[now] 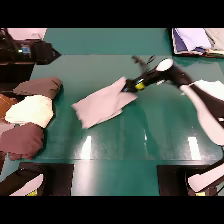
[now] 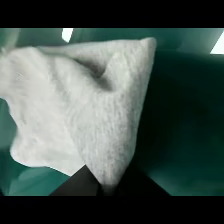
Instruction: Fold the shirts.
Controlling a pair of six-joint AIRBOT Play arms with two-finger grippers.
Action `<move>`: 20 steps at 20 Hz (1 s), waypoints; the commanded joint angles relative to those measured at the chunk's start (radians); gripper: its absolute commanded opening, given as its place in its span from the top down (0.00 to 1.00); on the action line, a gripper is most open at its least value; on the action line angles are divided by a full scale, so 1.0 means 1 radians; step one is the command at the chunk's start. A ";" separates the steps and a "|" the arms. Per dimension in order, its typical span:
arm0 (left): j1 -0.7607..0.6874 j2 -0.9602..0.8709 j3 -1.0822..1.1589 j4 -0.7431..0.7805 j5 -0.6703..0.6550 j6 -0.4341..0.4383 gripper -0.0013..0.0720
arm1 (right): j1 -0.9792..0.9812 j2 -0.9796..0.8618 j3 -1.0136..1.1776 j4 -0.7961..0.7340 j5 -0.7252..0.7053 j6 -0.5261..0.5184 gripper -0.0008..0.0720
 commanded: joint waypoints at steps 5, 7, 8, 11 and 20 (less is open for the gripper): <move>-0.248 -0.001 0.000 0.003 0.166 -0.002 0.96 | -0.536 0.243 0.009 -0.221 -0.005 0.079 0.93; -0.282 -0.001 0.000 0.003 0.196 -0.007 0.96 | -0.690 0.268 0.009 -0.219 -0.030 0.078 0.93; -0.292 -0.001 0.000 0.003 0.201 -0.007 0.96 | -0.760 0.270 0.010 -0.216 -0.042 0.077 0.95; -0.306 -0.001 0.000 0.000 0.199 -0.034 0.96 | -0.905 0.253 0.011 -0.209 -0.080 0.065 0.95; -0.306 -0.003 -0.021 0.001 0.199 -0.056 0.96 | -0.996 0.210 0.214 -0.135 -0.082 0.060 0.97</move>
